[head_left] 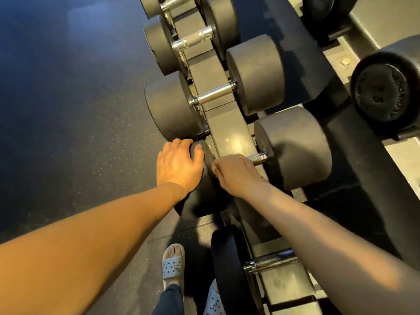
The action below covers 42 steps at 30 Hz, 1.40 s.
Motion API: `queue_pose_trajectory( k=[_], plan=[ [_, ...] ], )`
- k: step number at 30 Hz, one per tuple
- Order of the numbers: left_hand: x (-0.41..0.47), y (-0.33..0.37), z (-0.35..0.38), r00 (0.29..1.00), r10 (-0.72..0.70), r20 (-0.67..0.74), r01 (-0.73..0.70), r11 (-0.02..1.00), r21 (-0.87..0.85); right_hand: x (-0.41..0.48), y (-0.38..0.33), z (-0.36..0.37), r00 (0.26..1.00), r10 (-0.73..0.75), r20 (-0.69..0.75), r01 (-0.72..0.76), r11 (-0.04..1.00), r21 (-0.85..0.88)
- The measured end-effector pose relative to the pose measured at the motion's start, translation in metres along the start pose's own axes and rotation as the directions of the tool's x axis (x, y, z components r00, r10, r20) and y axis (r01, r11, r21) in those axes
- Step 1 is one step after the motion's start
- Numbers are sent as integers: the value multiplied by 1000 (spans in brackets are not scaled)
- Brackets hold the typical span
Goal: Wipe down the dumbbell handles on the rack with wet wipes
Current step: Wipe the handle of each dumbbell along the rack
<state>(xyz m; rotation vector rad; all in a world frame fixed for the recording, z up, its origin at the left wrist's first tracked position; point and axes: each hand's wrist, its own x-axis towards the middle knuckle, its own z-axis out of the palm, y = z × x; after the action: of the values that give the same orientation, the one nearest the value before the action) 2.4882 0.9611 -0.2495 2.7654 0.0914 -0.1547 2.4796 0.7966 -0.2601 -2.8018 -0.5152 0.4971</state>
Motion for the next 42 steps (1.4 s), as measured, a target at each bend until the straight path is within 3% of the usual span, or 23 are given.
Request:
queue_pose_trajectory(
  k=[1,3,5,6,9,11,13,16,18,20,23,26,30,33,36,38,42],
  plan=[
    [0,0,0,1000,0,-2,0,1000,2,11,-4,-12,988,44,147,-45,999,2],
    [0,-1,0,1000,3,-3,-3,1000,5,33,-5,-25,893,117,434,-167,983,78],
    [1,-1,1,1000,9,-4,-9,1000,6,47,-3,-30,815,130,565,-306,924,229],
    [0,-1,2,1000,9,-8,-9,1000,5,48,-2,-30,809,122,575,-321,911,258],
    [2,-2,4,1000,8,-22,-8,1000,3,31,1,-22,905,92,415,-145,985,96],
    [3,-4,6,1000,4,-27,-4,1000,1,8,7,2,995,-10,96,6,999,40],
    [5,-5,8,999,-5,-33,5,1000,2,-14,17,24,974,-133,-183,135,991,-4],
    [5,-7,10,999,-4,-41,4,1000,-11,-28,26,39,954,-152,-258,130,986,-101],
    [5,-7,11,999,-8,-41,7,1000,-28,-24,23,33,941,-119,-316,101,992,-75],
    [5,-8,11,999,-7,-48,5,999,-34,-18,16,18,957,-41,-288,46,999,10],
    [6,-8,12,999,-9,-48,8,999,-35,-4,13,-13,991,100,84,-106,992,67],
    [6,-8,11,999,-7,-44,6,1000,-30,23,16,-25,909,121,398,-154,987,51],
    [5,-8,11,999,0,-48,-1,1000,-15,44,5,-18,839,47,543,-51,999,-8],
    [7,-9,12,999,3,-43,-4,1000,-16,34,-3,-13,869,-2,495,113,975,-193],
    [7,-10,12,999,9,-37,-10,1000,-16,12,7,10,973,-154,169,203,923,-327],
    [7,-10,12,999,14,-33,-15,1000,-25,3,20,22,977,-214,6,206,929,-307],
    [5,-10,11,999,23,-38,-24,999,-31,5,31,7,968,-251,16,250,958,-139]
  ],
)
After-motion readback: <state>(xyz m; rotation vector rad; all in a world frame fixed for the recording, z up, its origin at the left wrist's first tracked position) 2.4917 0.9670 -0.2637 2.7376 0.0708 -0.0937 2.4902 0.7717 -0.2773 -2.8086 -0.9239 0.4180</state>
